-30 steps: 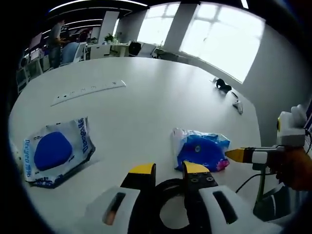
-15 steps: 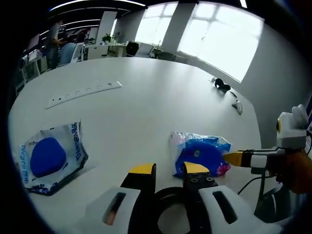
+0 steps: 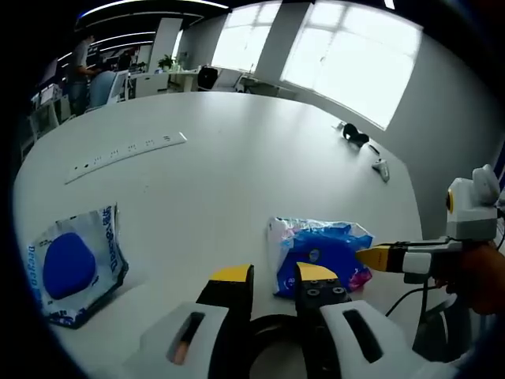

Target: Arrange the tabletop items into an orderly group along one side of the table until the central work area is clear of visible clutter.

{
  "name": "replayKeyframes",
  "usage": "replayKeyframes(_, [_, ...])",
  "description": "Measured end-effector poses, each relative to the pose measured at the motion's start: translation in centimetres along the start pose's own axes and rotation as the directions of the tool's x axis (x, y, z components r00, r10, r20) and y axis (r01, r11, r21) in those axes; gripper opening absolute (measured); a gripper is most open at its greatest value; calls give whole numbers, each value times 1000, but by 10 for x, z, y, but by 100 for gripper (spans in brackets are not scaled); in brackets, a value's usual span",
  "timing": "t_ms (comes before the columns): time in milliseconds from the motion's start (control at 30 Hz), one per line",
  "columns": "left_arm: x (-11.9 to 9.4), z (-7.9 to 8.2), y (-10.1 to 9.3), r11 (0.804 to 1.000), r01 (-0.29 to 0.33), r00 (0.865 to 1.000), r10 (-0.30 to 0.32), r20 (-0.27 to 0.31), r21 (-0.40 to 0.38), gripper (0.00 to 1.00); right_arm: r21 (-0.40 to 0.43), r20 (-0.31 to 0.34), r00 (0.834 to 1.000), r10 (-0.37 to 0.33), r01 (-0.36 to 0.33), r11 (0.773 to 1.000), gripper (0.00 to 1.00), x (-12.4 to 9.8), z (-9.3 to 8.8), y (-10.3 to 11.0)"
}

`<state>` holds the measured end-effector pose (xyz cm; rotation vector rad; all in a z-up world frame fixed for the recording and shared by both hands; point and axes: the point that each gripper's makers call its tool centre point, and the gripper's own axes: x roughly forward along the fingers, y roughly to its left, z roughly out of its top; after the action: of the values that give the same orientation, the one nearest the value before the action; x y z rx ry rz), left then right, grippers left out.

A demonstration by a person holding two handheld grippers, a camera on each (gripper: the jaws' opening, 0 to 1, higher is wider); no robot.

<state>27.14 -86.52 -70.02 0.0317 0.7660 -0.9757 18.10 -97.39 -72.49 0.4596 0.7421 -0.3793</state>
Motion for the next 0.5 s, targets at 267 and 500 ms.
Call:
replayKeyframes(267, [6, 3, -4, 1000, 11, 1000, -11, -5, 13, 19, 2, -3, 1000, -2, 2, 1000, 20, 3, 1, -1])
replayKeyframes(500, [11, 6, -5, 1000, 16, 1000, -16, -8, 20, 19, -1, 0, 1000, -2, 2, 1000, 20, 4, 5, -1])
